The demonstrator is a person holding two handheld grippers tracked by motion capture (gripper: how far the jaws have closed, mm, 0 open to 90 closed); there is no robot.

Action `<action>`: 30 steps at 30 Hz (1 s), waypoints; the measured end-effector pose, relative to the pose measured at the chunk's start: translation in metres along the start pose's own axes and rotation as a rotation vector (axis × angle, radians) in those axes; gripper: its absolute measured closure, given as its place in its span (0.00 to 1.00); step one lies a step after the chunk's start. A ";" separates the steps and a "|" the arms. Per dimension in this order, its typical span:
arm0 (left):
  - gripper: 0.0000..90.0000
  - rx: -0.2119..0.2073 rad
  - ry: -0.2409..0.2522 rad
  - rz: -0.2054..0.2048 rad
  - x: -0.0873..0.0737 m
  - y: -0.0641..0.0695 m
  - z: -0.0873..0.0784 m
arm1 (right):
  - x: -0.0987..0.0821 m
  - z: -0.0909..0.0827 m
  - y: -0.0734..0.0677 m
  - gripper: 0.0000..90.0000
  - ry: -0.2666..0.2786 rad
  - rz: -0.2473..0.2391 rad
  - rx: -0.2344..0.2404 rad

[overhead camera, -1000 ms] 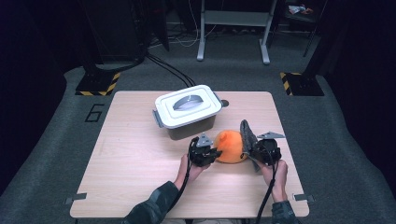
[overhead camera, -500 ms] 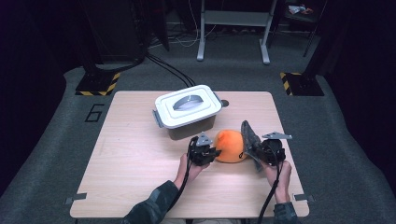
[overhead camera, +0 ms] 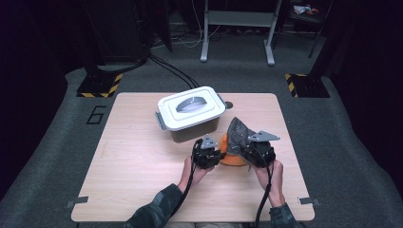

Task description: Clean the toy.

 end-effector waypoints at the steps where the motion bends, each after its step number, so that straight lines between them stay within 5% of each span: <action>1: 0.88 -0.004 -0.002 -0.004 0.000 0.000 0.000 | 0.000 0.002 0.000 0.87 -0.002 0.001 -0.006; 10: 0.89 -0.002 0.004 -0.002 0.000 0.001 0.001 | -0.009 0.007 0.022 0.87 -0.019 0.045 -0.042; 23: 0.89 -0.005 0.009 -0.005 0.000 0.002 0.001 | -0.044 0.027 0.070 0.87 -0.119 0.192 -0.113; 30: 0.89 0.001 0.003 -0.005 -0.002 0.000 0.000 | -0.045 0.022 0.075 0.87 -0.107 0.215 -0.107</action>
Point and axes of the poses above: each handheld gripper's, and its own axes: z roughly forward along the jaws, x roughly out of its top, y roughly to its right, the point moved 7 cm from there along z, roughly forward along the jaws, and after that the axes turned 11 degrees about z, right-handed, at the moved point
